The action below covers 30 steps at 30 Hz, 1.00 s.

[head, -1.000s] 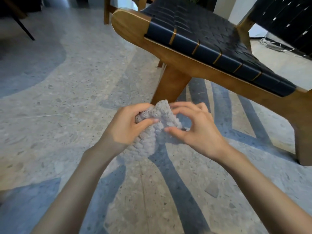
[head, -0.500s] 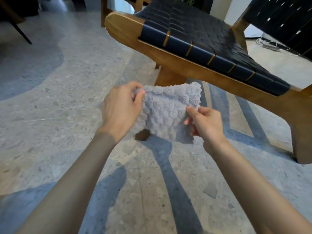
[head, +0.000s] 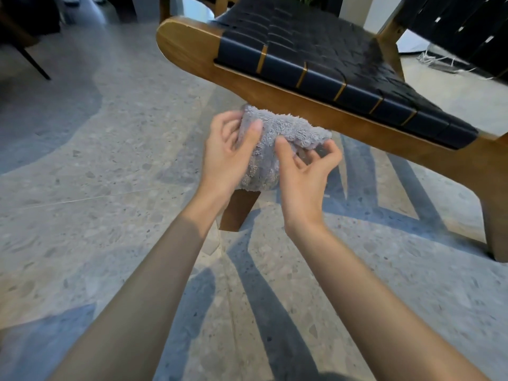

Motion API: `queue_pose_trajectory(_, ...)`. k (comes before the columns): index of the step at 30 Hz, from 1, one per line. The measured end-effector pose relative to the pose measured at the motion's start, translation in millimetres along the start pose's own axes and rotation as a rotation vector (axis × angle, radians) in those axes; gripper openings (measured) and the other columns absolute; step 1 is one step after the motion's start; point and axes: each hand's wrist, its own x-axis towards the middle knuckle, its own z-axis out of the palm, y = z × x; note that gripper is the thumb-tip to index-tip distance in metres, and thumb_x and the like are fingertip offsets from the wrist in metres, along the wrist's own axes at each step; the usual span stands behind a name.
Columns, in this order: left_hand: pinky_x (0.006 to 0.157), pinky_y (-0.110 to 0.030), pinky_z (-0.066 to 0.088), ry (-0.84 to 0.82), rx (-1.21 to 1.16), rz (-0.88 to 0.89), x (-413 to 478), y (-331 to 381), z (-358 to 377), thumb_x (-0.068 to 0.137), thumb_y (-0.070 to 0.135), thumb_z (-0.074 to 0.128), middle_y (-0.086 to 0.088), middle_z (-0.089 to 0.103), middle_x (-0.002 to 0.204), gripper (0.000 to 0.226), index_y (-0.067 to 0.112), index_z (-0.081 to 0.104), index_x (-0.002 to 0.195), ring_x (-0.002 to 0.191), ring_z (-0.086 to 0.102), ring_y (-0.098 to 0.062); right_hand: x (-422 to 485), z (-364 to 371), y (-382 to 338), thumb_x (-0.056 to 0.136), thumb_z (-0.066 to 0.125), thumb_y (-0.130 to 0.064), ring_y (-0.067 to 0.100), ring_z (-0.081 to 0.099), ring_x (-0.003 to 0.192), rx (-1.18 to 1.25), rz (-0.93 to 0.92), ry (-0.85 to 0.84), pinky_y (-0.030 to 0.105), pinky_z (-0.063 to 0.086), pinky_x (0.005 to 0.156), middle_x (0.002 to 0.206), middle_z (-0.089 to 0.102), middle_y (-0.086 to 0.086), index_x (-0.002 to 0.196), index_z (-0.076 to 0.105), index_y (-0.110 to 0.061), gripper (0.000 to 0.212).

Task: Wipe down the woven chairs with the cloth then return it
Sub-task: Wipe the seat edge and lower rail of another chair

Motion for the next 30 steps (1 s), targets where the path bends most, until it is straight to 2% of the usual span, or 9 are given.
queue_pose_trajectory(2, 0.095, -0.015, 0.045, -0.029, 0.025, 0.017, 0, 0, 2, 0.088, 0.013, 0.066, 0.011, 0.058, 0.118, 0.038, 0.019, 0.048, 0.12, 0.108, 0.056, 0.007, -4, 1, 5, 0.091, 0.064, -0.02, -0.007, 0.061, 0.09, -0.034, -0.118, 0.039, 0.008, 0.046, 0.073, 0.11, 0.054, -0.006, 0.123, 0.029, -0.016, 0.047)
queue_pose_trajectory(4, 0.095, -0.017, 0.046, -0.023, 0.048, 0.033, 3, 2, 5, 0.088, 0.013, 0.066, 0.006, 0.062, 0.12, 0.037, 0.012, 0.055, 0.122, 0.11, 0.058, 0.002, -3, 8, 4, 0.094, 0.06, -0.023, -0.014, 0.057, 0.079, -0.083, -0.172, 0.08, 0.005, 0.042, 0.069, 0.095, 0.056, -0.016, 0.118, 0.039, -0.014, 0.033)
queue_pose_trajectory(8, 0.088, -0.023, 0.051, -0.081, 0.162, 0.114, 10, -1, 6, 0.093, 0.017, 0.059, 0.001, 0.069, 0.106, 0.022, 0.01, 0.062, 0.113, 0.101, 0.064, -0.006, 6, 21, 6, 0.1, 0.047, -0.028, -0.001, 0.055, 0.071, -0.233, -0.227, 0.096, 0.014, 0.039, 0.062, 0.08, 0.058, -0.008, 0.094, 0.048, -0.011, 0.018)
queue_pose_trajectory(11, 0.091, -0.023, 0.049, -0.153, 0.179, 0.144, 12, -9, 0, 0.096, 0.015, 0.055, 0.001, 0.068, 0.109, 0.026, 0.006, 0.059, 0.12, 0.104, 0.063, -0.006, 8, 23, 16, 0.102, 0.041, -0.025, 0.016, 0.058, 0.082, -0.304, -0.274, 0.063, 0.025, 0.039, 0.068, 0.092, 0.062, 0.005, 0.095, 0.044, -0.013, 0.014)
queue_pose_trajectory(15, 0.092, -0.016, 0.045, -0.204, 0.192, 0.111, 8, -28, -11, 0.097, 0.012, 0.051, 0.006, 0.065, 0.117, 0.038, 0.003, 0.048, 0.134, 0.112, 0.059, -0.003, 6, 21, 41, 0.103, 0.037, -0.021, 0.016, 0.059, 0.091, -0.339, -0.3, 0.012, 0.024, 0.041, 0.075, 0.107, 0.063, 0.006, 0.112, 0.045, -0.016, 0.013)
queue_pose_trajectory(19, 0.099, -0.026, 0.046, -0.197, 0.28, 0.009, -5, -67, -29, 0.097, 0.011, 0.05, -0.003, 0.064, 0.121, 0.037, 0.003, 0.05, 0.133, 0.114, 0.059, -0.01, 1, 15, 81, 0.104, 0.032, -0.017, 0.018, 0.055, 0.115, -0.353, -0.185, -0.133, 0.032, 0.043, 0.097, 0.132, 0.054, 0.006, 0.141, 0.032, -0.012, 0.037)
queue_pose_trajectory(23, 0.101, -0.042, 0.044, -0.189, 0.46, -0.114, -18, -114, -52, 0.098, 0.011, 0.047, -0.013, 0.062, 0.119, 0.029, 0.003, 0.055, 0.125, 0.111, 0.059, -0.022, -3, 8, 119, 0.104, 0.027, -0.014, 0.015, 0.047, 0.125, -0.299, -0.014, -0.321, 0.027, 0.035, 0.11, 0.143, 0.044, 0.004, 0.147, 0.017, -0.016, 0.044)
queue_pose_trajectory(27, 0.086, -0.032, 0.046, -0.234, 0.6, -0.285, -31, -151, -72, 0.098, 0.01, 0.046, -0.018, 0.064, 0.1, 0.036, 0.004, 0.049, 0.133, 0.088, 0.058, -0.02, 0, 2, 157, 0.105, 0.028, -0.017, 0.016, 0.04, 0.133, -0.407, 0.29, -0.492, 0.031, 0.025, 0.116, 0.148, 0.039, 0.006, 0.149, 0.018, -0.012, 0.045)
queue_pose_trajectory(30, 0.079, -0.024, 0.041, -0.262, 0.719, -0.397, -33, -165, -79, 0.098, 0.013, 0.046, -0.022, 0.061, 0.104, 0.036, 0.001, 0.047, 0.132, 0.089, 0.057, -0.023, 4, 2, 170, 0.105, 0.029, -0.016, 0.015, 0.044, 0.126, -0.501, 0.45, -0.556, 0.015, 0.028, 0.103, 0.141, 0.046, 0.008, 0.144, 0.028, -0.008, 0.04)
